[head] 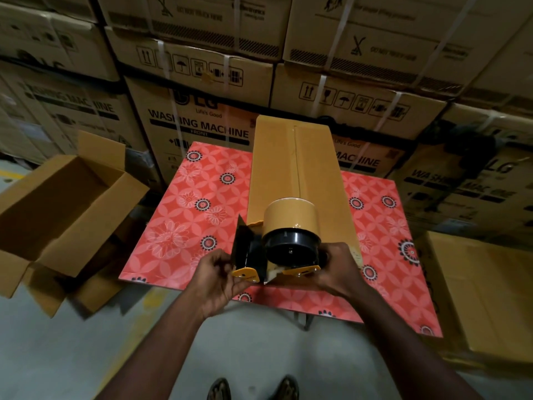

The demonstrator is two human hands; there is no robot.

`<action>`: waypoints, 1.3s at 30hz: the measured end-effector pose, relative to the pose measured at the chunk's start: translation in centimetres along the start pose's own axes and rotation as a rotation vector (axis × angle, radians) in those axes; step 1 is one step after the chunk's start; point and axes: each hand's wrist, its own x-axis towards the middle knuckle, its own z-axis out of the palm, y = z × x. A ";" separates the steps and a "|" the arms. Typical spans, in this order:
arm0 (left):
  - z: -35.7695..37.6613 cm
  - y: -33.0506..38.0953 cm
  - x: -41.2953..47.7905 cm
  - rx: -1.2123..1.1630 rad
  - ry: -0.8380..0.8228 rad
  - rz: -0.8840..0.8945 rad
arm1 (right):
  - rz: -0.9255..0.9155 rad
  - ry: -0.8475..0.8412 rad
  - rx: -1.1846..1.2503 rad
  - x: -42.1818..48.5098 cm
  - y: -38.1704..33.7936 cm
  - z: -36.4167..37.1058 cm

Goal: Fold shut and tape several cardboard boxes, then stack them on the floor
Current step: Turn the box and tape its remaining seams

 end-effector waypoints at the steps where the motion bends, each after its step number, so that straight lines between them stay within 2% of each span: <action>1: 0.0 0.1 -0.1 0.008 -0.014 -0.002 | -0.009 0.002 -0.026 0.1 0.0 -0.1; 4: 0.5 -0.3 -0.1 0.075 -0.015 0.027 | -0.020 -0.002 -0.076 0.4 -0.2 -0.3; 6: 0.6 -0.8 0.3 0.204 0.009 0.068 | -0.020 -0.008 -0.120 0.6 0.0 -0.2; 13: -0.3 0.0 1.1 0.707 0.064 0.365 | -0.019 -0.081 -0.327 1.4 1.4 -1.0; 15: -0.5 0.6 1.3 0.772 0.103 0.424 | -0.007 -0.085 -0.370 1.7 1.3 -1.5; 19: -1.8 1.7 2.6 0.719 0.212 0.470 | -0.001 -0.072 -0.414 2.2 1.9 -2.5; 28: -2.0 -1.0 4.9 0.709 0.238 0.489 | 0.051 -0.151 -0.501 2.3 2.1 -1.9; 31: -1.9 -2.0 6.0 0.778 0.280 0.501 | 0.056 -0.164 -0.541 2.2 2.0 -1.5; 33: -1.6 -2.4 6.6 0.757 0.295 0.427 | 0.045 -0.153 -0.541 2.2 2.0 -1.6; 35: -1.3 -3.1 6.9 0.633 0.276 0.305 | 0.044 -0.145 -0.538 2.2 2.3 -1.7; 39: -2.6 -4.7 7.6 0.589 0.271 0.213 | 0.033 -0.171 -0.567 2.2 2.6 -1.6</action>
